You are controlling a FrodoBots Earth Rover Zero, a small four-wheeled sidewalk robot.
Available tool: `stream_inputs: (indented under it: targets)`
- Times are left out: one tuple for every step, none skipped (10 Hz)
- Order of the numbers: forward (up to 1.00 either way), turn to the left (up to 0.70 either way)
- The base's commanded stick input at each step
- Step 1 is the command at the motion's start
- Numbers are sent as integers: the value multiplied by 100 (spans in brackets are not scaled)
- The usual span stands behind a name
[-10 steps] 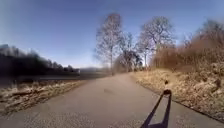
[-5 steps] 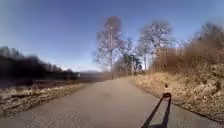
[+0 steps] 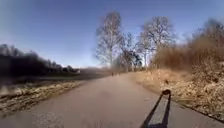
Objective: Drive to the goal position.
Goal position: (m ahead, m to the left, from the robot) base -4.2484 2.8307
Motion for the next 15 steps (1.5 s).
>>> stream_inputs:
  targets:
    - [85, 0]
    - [85, 0]
    - [85, 0]
    - [85, 0]
    - [85, 0]
    - [85, 0]
    - [85, 0]
    - [85, 0]
    - [85, 0]
    - [85, 0]
    - [85, 0]
    - [85, 0]
    - [85, 0]
    - [85, 0]
    - [85, 0]
